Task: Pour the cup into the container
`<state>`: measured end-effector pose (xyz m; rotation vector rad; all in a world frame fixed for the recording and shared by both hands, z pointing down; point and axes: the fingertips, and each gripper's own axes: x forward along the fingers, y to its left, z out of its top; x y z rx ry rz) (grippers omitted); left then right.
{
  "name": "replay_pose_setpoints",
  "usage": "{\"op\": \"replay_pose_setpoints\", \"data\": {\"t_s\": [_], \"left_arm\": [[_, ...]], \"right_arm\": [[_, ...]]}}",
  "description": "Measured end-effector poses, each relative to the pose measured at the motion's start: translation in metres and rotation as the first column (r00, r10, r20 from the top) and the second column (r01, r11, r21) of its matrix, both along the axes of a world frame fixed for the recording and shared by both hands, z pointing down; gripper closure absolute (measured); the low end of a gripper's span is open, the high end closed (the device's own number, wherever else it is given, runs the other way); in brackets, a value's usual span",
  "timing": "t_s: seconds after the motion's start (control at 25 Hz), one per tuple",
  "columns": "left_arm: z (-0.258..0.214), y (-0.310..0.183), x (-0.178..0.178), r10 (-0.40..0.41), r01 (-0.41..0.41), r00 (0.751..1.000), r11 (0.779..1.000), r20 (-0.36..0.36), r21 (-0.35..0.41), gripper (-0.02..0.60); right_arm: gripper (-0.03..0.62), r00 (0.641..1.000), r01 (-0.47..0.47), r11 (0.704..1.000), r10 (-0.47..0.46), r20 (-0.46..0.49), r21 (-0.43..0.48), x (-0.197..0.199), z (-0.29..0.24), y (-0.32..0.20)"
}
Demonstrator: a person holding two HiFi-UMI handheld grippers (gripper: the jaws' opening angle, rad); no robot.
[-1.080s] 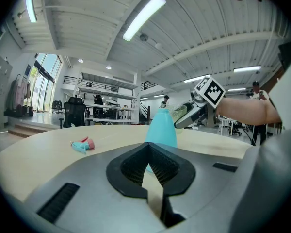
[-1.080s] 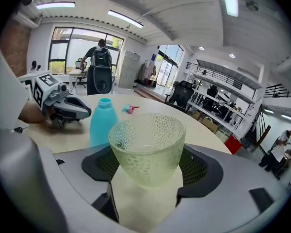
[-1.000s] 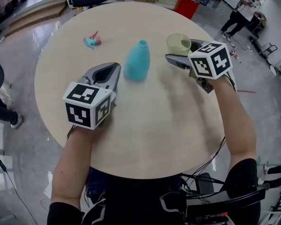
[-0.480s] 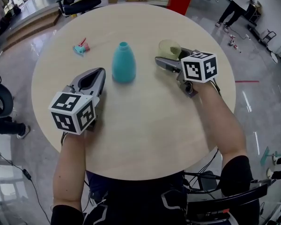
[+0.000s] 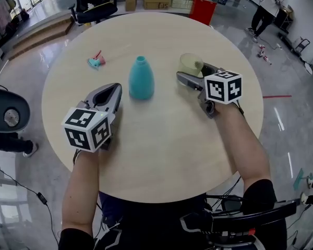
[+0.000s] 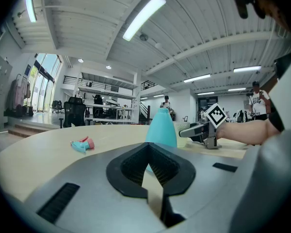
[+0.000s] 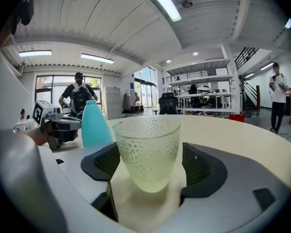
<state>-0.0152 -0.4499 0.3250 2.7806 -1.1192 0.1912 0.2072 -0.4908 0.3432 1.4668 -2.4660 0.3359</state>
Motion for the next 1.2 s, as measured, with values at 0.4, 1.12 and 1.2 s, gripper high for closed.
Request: {"op": "replay_pose_setpoints", "data": {"t_s": [0.4,1.12,1.2], "left_arm": [[-0.009,0.001,-0.001,-0.007,0.007,1.0,0.999,-0.002,0.048,0.589],[-0.033,0.171,0.026,-0.055,0.059,0.995,0.997,-0.087,0.047,0.589],[-0.03,0.202,0.035,-0.048,0.052,0.996,0.997,-0.076,0.051,0.589]], "right_arm": [[0.217,0.998,-0.051,0.995,0.048,0.038,0.091,0.01,-0.027,0.05],[0.577,0.992,0.052,0.98,-0.073,0.102,0.192,-0.018,-0.055,0.196],[0.58,0.991,0.07,0.978,-0.09,0.098,0.197,-0.02,-0.053,0.223]]}}
